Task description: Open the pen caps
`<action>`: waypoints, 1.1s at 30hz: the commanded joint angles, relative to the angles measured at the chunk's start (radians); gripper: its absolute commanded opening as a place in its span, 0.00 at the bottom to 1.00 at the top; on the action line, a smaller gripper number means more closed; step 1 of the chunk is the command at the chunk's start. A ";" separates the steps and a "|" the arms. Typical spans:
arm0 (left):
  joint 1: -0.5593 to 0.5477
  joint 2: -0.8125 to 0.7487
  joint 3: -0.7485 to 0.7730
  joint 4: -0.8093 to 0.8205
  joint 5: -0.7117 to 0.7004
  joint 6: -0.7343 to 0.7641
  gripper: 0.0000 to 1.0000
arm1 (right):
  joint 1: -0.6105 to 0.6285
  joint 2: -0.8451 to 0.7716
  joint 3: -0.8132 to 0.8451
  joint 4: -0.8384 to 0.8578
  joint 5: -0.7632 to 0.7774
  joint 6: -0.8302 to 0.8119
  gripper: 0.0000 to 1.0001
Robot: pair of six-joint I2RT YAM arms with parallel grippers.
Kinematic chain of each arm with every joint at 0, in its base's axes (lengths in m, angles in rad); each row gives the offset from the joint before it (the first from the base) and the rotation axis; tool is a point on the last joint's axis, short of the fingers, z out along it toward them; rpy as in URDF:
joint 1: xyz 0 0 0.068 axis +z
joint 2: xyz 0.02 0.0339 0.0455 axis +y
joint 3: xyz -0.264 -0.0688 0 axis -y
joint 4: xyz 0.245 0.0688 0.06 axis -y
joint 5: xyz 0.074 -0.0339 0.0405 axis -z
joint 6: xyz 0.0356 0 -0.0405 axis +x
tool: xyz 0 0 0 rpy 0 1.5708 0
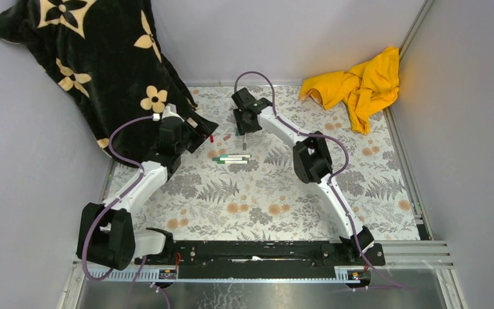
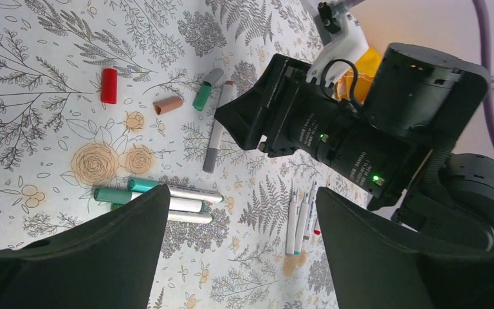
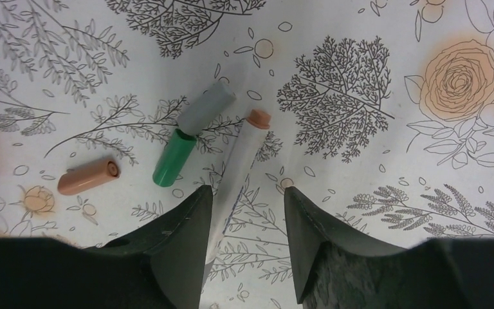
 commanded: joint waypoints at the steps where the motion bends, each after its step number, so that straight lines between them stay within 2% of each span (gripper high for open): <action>1: -0.003 -0.032 -0.017 0.064 -0.011 -0.010 0.91 | 0.011 0.026 0.049 -0.026 0.035 -0.002 0.50; 7: -0.003 -0.040 -0.027 0.063 -0.021 -0.005 0.91 | 0.009 0.036 0.045 -0.020 0.026 0.008 0.34; 10: -0.003 -0.037 -0.028 0.061 -0.030 0.000 0.91 | 0.008 0.022 0.021 -0.013 0.028 0.019 0.20; 14: -0.002 -0.020 -0.034 0.062 -0.038 0.008 0.91 | 0.004 -0.047 -0.100 0.052 0.021 0.042 0.01; 18: -0.004 -0.003 -0.049 0.070 -0.041 0.018 0.91 | -0.007 -0.155 -0.255 0.161 -0.012 0.080 0.00; 24: -0.027 0.009 -0.067 0.099 -0.042 0.045 0.91 | -0.024 -0.292 -0.399 0.270 -0.076 0.121 0.00; 30: -0.058 0.038 -0.097 0.245 0.061 0.060 0.91 | -0.058 -0.453 -0.552 0.410 -0.152 0.194 0.00; 33: -0.068 0.061 -0.103 0.305 0.124 0.060 0.91 | -0.092 -0.546 -0.663 0.505 -0.245 0.248 0.00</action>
